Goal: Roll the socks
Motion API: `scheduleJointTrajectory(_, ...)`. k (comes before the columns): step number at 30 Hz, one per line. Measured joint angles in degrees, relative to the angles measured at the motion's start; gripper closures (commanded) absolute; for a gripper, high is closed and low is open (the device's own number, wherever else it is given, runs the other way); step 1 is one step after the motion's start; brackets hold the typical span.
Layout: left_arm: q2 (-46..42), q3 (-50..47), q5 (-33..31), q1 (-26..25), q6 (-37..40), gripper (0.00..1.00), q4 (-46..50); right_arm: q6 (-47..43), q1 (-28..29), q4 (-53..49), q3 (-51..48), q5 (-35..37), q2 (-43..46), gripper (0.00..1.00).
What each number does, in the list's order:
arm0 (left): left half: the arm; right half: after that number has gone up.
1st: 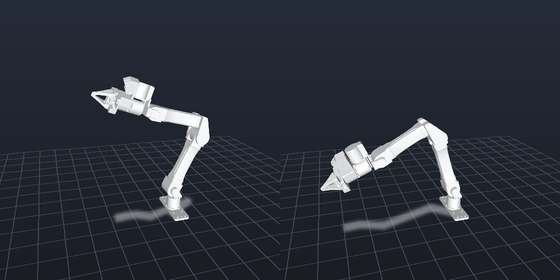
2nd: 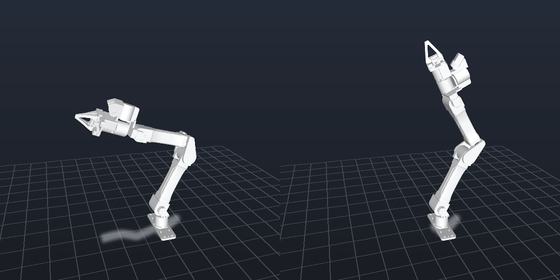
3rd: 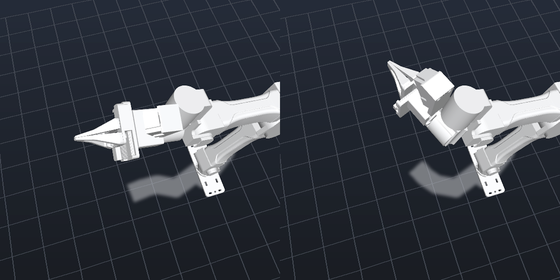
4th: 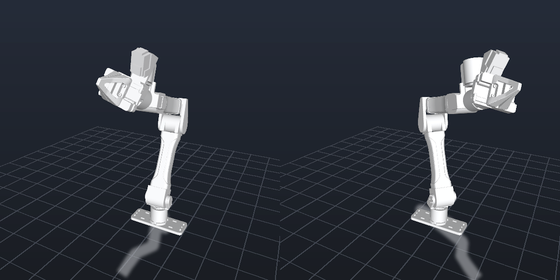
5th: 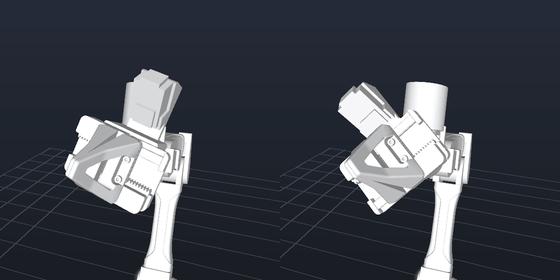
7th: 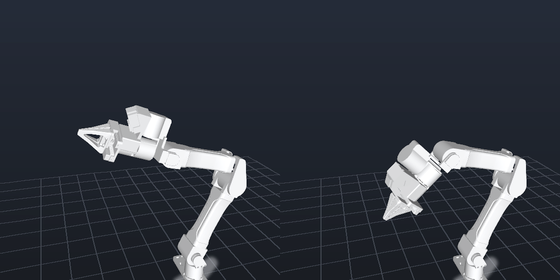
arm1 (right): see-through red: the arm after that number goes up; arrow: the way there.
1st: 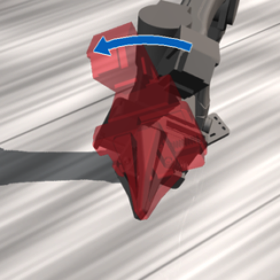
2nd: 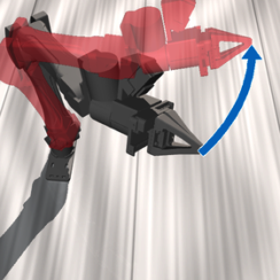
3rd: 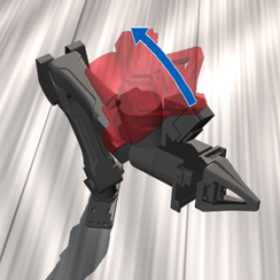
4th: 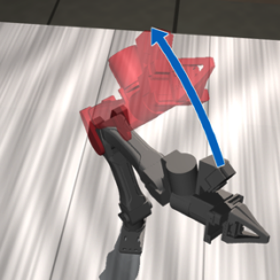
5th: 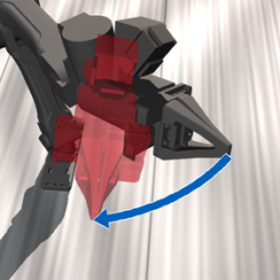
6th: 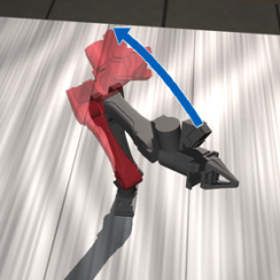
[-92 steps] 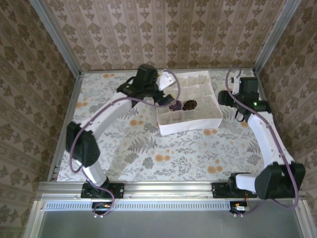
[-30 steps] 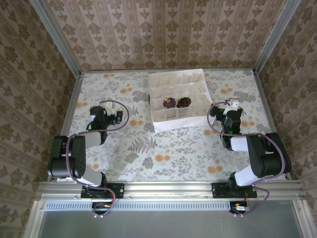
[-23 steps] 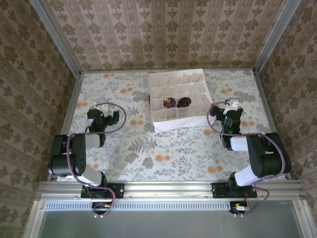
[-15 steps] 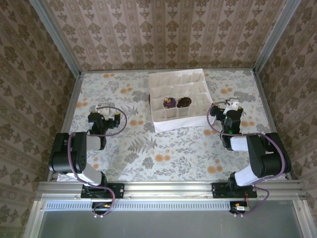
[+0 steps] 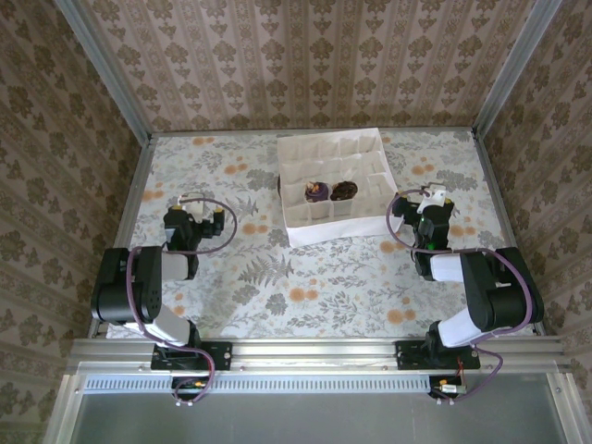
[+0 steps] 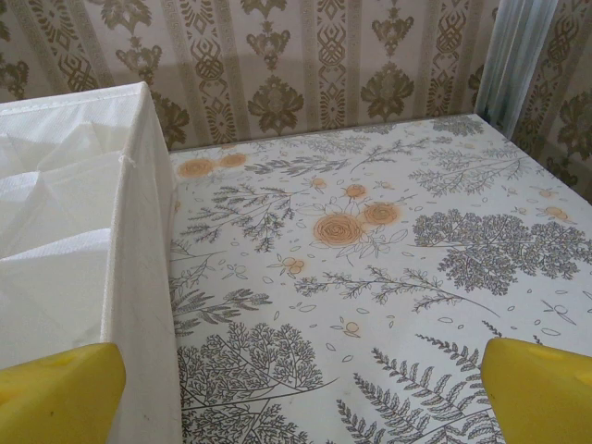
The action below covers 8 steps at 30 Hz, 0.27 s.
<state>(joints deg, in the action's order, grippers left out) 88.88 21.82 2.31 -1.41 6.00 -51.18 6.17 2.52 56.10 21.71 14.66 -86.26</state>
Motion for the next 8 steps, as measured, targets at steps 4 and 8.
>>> scheduleJointTrajectory(4,0.0,0.0,-0.2,0.0,0.0,0.0,0.0,0.0,0.0,0.0,0.0,-0.02,0.0,0.0)
scheduleJointTrajectory(8,0.0,0.0,-0.2,0.0,0.0,0.0,0.0,0.0,0.0,-0.02,0.0,-0.02,0.0,0.0)
